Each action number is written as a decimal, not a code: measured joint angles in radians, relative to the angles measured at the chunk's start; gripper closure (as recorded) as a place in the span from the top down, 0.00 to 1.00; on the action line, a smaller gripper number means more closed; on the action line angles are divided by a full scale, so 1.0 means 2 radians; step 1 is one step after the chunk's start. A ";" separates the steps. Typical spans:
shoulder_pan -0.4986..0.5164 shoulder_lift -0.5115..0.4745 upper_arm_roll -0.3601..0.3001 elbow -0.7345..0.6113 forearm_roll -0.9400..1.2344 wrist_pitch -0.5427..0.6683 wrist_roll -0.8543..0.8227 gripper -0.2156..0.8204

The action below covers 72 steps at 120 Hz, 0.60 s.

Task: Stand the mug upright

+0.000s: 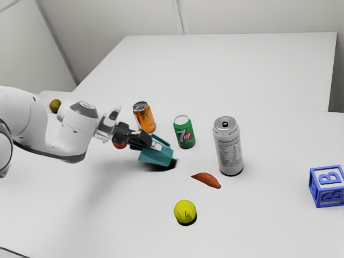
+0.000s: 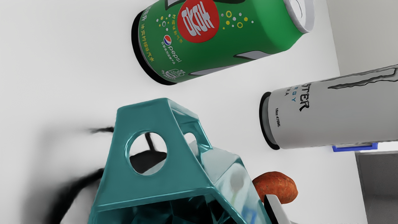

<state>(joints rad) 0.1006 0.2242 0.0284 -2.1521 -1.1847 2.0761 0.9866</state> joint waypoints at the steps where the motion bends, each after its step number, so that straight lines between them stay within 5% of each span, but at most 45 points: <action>1: 0.000 -0.002 0.000 -0.002 0.000 0.000 0.000 0.08; 39: -0.009 -0.084 0.002 -0.048 0.018 0.002 0.006 0.07; 72: -0.024 -0.150 0.002 -0.046 0.190 0.001 -0.049 0.07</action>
<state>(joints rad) 0.0522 -0.0762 0.0319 -2.2441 -0.8053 2.0788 0.8882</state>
